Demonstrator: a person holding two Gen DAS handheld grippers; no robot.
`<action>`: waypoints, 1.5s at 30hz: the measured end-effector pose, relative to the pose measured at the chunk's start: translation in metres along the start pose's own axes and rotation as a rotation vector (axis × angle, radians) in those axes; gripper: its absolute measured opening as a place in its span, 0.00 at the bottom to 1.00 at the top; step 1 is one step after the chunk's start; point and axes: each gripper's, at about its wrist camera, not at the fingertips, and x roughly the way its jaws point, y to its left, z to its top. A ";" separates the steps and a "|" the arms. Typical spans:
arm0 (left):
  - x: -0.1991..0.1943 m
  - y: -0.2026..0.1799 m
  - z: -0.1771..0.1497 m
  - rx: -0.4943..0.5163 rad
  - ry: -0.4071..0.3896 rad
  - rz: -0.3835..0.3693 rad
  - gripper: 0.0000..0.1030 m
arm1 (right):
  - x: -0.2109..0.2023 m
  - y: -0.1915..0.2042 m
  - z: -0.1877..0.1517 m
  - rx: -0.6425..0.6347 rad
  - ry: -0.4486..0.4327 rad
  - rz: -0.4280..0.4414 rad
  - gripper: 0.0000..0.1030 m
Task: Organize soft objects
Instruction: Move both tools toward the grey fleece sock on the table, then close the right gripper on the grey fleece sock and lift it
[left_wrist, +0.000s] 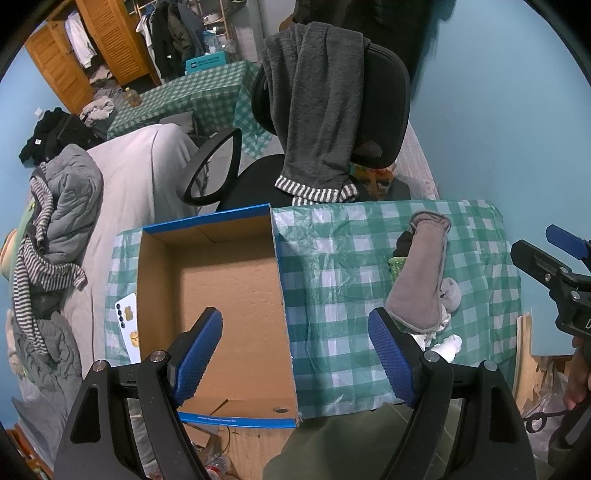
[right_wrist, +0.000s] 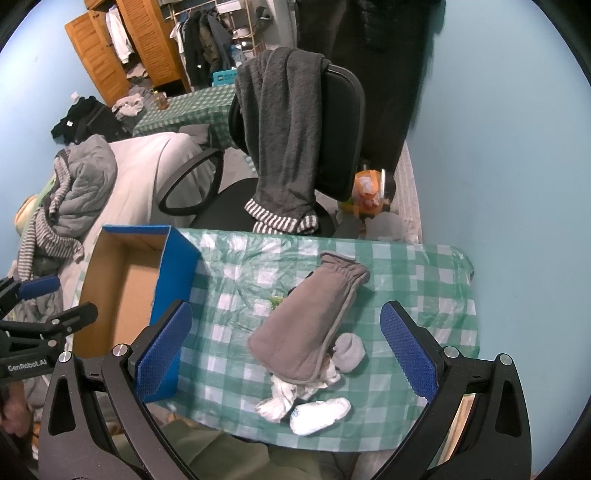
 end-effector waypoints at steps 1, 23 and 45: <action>0.000 0.000 -0.001 0.000 0.000 -0.001 0.80 | 0.000 -0.001 0.001 0.001 -0.002 0.000 0.98; -0.001 0.007 0.002 -0.009 0.005 0.001 0.80 | 0.005 0.001 -0.003 0.002 0.013 -0.001 0.98; 0.059 -0.004 0.011 0.020 0.062 0.030 0.80 | 0.090 -0.043 0.010 0.072 0.211 -0.040 0.98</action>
